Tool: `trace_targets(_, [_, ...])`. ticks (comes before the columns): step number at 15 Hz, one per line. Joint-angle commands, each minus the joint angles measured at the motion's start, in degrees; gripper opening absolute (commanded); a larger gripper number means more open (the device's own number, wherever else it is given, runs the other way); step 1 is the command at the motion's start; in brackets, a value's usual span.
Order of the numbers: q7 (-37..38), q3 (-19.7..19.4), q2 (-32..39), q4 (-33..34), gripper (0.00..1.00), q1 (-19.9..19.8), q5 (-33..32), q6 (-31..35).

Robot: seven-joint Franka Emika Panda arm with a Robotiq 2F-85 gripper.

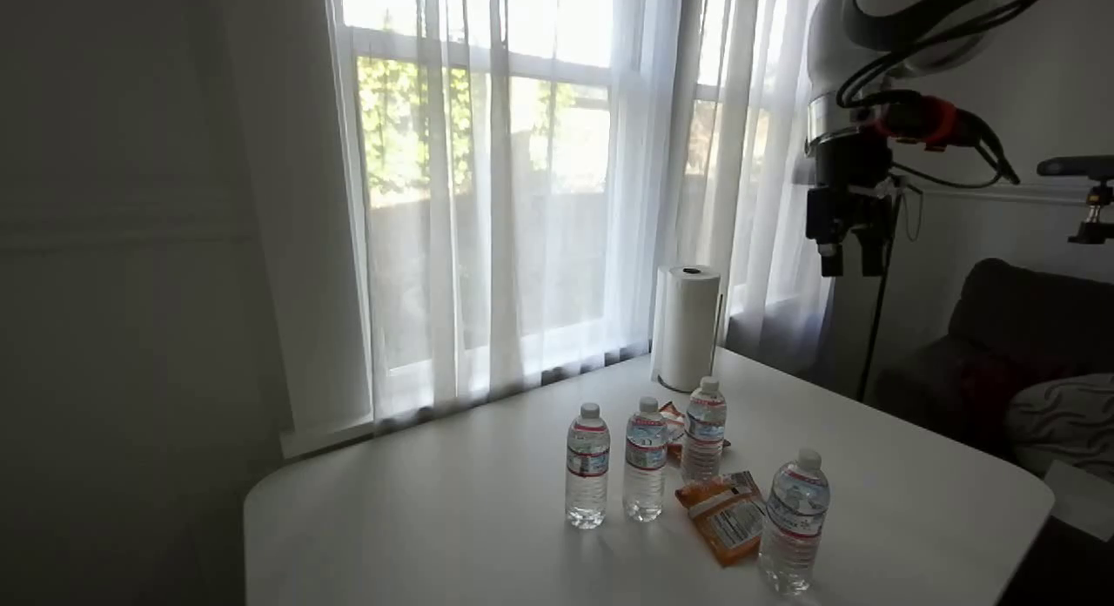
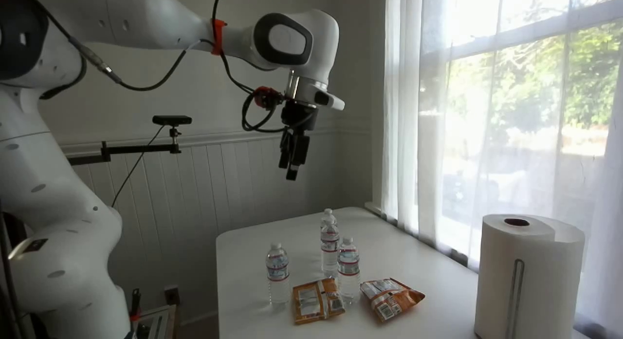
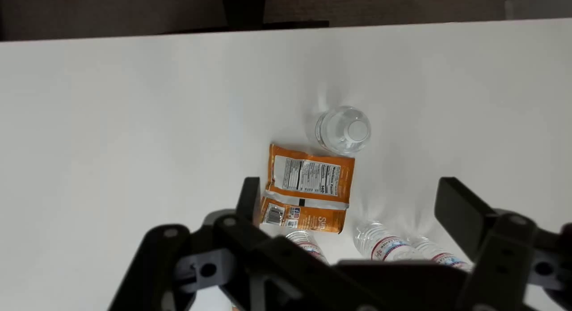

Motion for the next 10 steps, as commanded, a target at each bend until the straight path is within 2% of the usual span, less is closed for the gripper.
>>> trace_targets(1, [0.4, 2.7, -0.9, -2.8, 1.0, 0.5, -3.4, 4.9])
trace_targets(10, [-0.8, 5.1, -0.9, -16.2, 1.0, 2.8, 0.5, 15.9])
